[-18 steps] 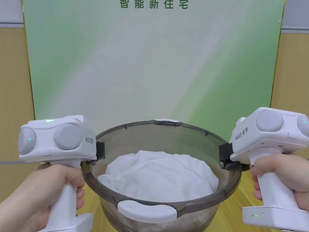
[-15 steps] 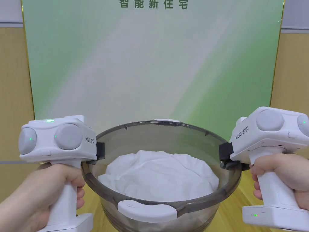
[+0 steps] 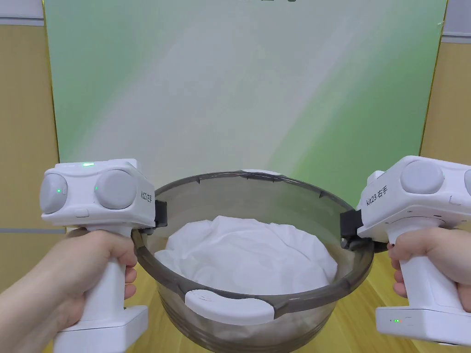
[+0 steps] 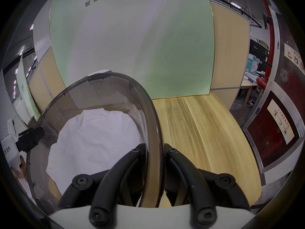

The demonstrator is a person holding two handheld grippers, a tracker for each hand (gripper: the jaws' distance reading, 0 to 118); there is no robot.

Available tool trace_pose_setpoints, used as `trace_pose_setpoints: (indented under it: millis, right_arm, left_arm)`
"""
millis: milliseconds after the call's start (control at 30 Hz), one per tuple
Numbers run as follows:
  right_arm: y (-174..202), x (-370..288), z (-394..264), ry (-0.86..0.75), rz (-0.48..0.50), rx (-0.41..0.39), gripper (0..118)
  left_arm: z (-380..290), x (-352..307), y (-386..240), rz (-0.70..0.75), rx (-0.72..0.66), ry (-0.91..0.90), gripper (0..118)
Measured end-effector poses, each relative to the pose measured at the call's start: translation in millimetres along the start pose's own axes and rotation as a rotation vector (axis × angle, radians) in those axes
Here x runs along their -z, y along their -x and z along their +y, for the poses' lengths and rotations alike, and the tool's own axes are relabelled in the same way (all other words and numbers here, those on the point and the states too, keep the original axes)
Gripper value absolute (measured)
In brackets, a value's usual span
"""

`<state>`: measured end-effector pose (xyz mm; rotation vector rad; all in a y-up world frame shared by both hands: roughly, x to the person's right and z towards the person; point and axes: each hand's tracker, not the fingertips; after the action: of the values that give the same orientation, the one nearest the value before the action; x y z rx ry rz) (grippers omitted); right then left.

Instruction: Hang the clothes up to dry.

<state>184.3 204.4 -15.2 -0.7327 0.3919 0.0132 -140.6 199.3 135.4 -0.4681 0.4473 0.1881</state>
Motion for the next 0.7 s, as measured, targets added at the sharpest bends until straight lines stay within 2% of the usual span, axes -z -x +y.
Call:
trace_pose_setpoints:
  millis: [167, 367, 700]
  right_arm:
    - [-0.5, -0.8, 0.1, 0.007, 0.010, 0.016, 17]
    - [1.7, -2.5, -2.0, 0.002, -0.010, -0.015, 17]
    - [0.7, -5.8, -1.1, 0.005, -0.005, -0.002, 17]
  left_arm:
    - [0.2, 4.9, 2.4, -0.006, -0.002, 0.018, 19]
    - [-1.6, 4.5, 0.9, -0.005, 0.009, 0.016, 19]
    - [-3.4, -1.9, -0.3, -0.008, 0.008, 0.012, 19]
